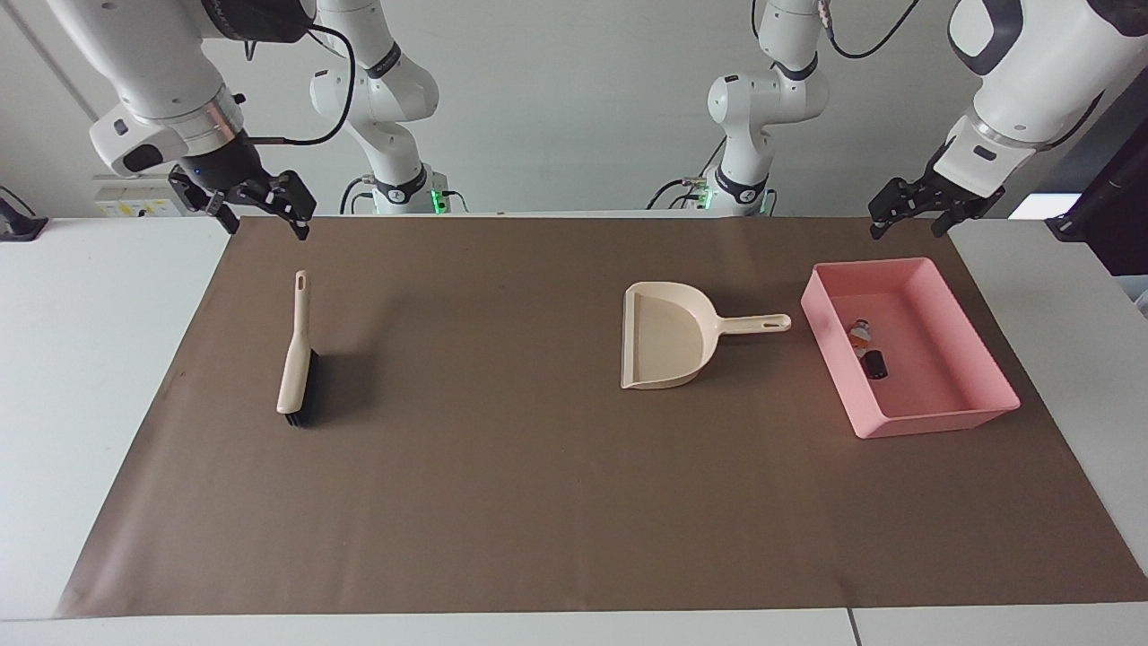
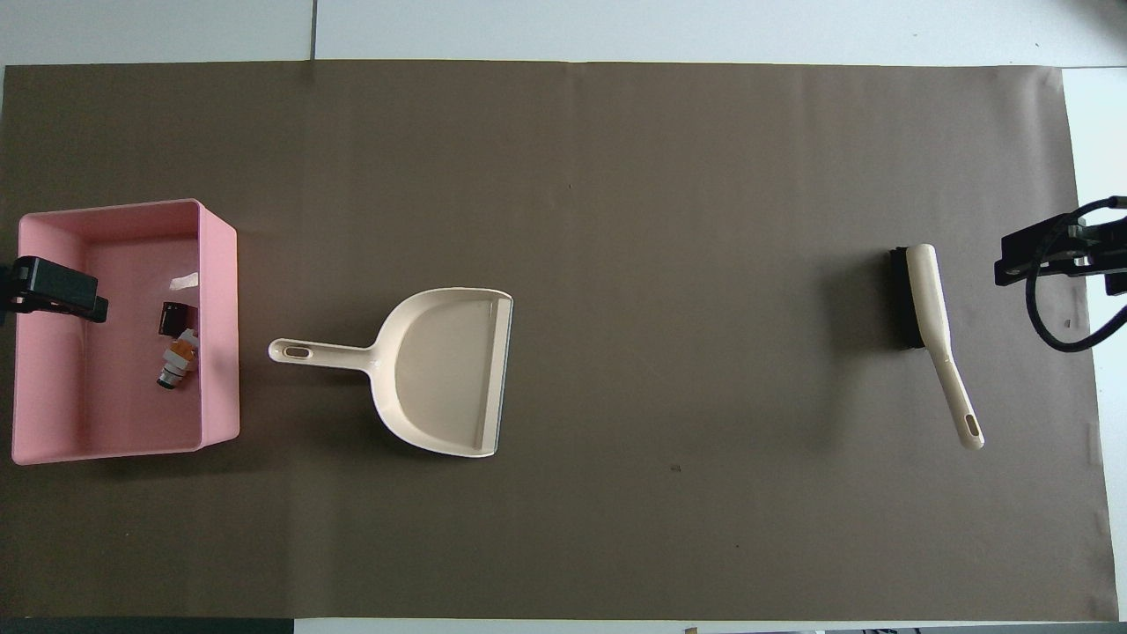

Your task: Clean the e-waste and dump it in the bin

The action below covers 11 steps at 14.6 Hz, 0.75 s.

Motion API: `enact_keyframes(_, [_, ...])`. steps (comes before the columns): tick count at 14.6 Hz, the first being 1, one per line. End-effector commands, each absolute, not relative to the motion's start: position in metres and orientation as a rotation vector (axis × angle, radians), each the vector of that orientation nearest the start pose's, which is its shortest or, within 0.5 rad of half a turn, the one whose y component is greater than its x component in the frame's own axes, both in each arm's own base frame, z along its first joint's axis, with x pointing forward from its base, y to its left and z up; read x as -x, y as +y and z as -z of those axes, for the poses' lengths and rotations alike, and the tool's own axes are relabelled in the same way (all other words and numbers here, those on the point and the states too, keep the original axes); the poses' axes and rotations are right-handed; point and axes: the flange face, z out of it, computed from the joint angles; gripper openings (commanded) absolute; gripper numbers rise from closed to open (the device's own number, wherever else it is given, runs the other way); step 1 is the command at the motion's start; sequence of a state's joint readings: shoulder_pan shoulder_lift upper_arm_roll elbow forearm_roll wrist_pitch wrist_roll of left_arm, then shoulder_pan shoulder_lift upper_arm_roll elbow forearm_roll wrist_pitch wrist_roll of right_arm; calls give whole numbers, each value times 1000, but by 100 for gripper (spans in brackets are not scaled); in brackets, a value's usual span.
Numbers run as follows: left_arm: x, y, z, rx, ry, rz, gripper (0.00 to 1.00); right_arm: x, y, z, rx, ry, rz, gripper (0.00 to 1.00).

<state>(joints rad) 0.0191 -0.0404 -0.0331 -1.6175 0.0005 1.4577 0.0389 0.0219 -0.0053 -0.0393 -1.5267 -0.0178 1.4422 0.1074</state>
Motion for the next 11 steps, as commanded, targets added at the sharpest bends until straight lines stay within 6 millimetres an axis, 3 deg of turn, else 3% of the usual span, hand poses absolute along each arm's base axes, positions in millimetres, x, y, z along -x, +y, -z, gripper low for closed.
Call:
enact_keyframes(1, [-532, -6, -620, 3154, 82, -201, 98, -536, -14, -640, 3156, 175, -115, 100])
enact_keyframes(11, [-529, -11, -616, 3146, 124, -222, 99, -535, -12, -638, 3149, 164, -130, 100])
